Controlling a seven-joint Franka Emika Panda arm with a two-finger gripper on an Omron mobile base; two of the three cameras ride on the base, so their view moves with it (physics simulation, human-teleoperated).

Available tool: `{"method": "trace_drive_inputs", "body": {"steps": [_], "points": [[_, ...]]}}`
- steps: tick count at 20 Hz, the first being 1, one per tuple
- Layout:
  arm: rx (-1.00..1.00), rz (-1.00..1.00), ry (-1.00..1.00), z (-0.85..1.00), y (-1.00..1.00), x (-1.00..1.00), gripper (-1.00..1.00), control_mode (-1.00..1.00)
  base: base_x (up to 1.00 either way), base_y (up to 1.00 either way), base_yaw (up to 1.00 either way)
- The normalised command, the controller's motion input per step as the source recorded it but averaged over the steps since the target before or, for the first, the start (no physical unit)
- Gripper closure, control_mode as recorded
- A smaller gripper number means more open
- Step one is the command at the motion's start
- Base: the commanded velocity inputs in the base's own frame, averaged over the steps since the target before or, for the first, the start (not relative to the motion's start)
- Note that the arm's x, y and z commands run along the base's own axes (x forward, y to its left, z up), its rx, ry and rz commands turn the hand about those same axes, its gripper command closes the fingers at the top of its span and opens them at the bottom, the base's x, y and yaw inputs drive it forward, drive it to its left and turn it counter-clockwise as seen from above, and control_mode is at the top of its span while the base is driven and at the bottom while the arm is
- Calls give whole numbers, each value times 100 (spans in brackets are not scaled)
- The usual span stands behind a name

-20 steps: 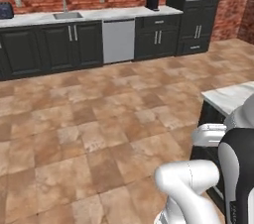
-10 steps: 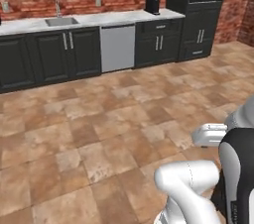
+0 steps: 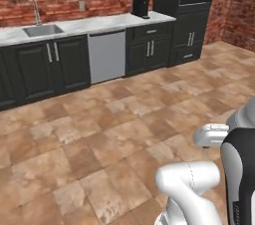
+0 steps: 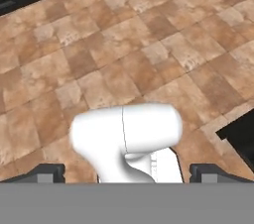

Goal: Four empty soda cans are scattered around the kitchen. Gather all the cans and cluster them next to the stove for recycling.

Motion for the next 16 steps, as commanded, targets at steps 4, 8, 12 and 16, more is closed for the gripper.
{"method": "trace_drive_inputs", "body": {"steps": [4,8,12,16], "points": [[0,0,0,0,0,0,-100,100,100,41,-37],[0,0,0,0,0,0,-100,100,96,5,-46],[0,0,0,0,0,0,-100,100,93,1,-49],[0,0,0,0,0,0,-100,100,93,0,-50]]}}
